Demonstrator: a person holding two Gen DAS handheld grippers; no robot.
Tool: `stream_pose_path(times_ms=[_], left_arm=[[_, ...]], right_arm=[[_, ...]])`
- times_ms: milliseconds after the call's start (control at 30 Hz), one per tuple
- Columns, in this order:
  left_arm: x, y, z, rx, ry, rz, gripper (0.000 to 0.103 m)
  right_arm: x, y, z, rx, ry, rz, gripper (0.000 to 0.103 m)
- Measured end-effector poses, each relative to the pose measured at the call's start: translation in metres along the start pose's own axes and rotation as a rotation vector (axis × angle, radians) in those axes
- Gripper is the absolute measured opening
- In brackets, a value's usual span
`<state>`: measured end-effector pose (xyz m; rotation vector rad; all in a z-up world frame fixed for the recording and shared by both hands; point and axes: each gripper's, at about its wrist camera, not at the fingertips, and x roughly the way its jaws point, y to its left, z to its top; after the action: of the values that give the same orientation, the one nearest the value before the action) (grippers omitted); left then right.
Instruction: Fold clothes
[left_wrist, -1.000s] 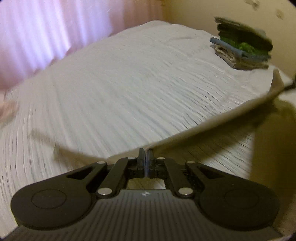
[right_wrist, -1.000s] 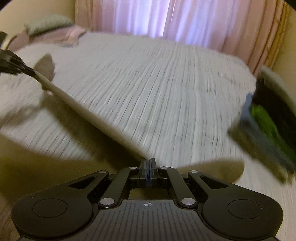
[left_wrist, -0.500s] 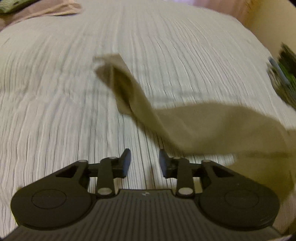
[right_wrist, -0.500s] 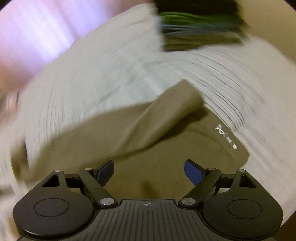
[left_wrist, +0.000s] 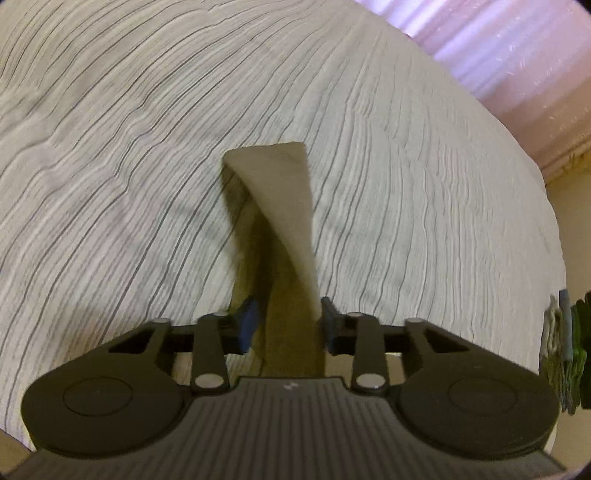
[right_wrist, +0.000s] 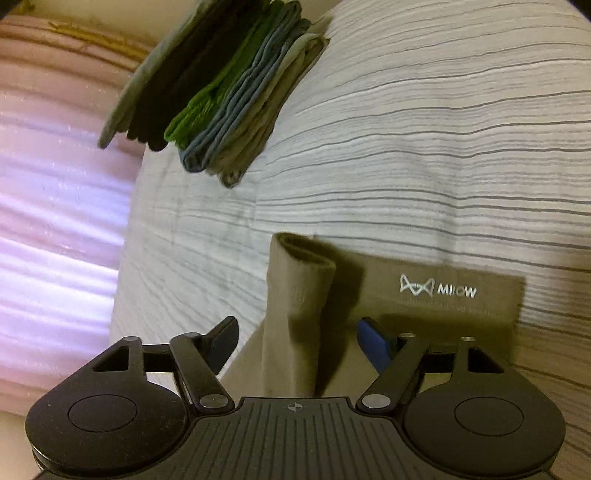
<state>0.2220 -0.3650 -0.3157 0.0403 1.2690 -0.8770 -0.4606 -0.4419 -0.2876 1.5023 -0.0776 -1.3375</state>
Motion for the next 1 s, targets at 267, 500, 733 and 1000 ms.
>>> stream_pose_path(times_ms=[267,500,733,1000], left_arm=[[-0.028,0.002,-0.005,0.068,-0.106,-0.038,0.000],[-0.125,0.044,-0.041,0.085,-0.285,0.020,0.000],[-0.139,0.069,-0.115,0.148,-0.172,0.204,0.000],[-0.155,0.075,-0.139,0.124,-0.175,0.241,0.001]], right_arm=[[0.006,-0.003,0.013,-0.024,-0.028,-0.021,0.005],[-0.032,-0.011,0.017,-0.109,0.008,-0.026,0.005],[-0.031,-0.035,0.009,-0.129,0.087,-0.136,0.005],[-0.045,-0.045,0.011,-0.161,0.096,-0.153,0.005]])
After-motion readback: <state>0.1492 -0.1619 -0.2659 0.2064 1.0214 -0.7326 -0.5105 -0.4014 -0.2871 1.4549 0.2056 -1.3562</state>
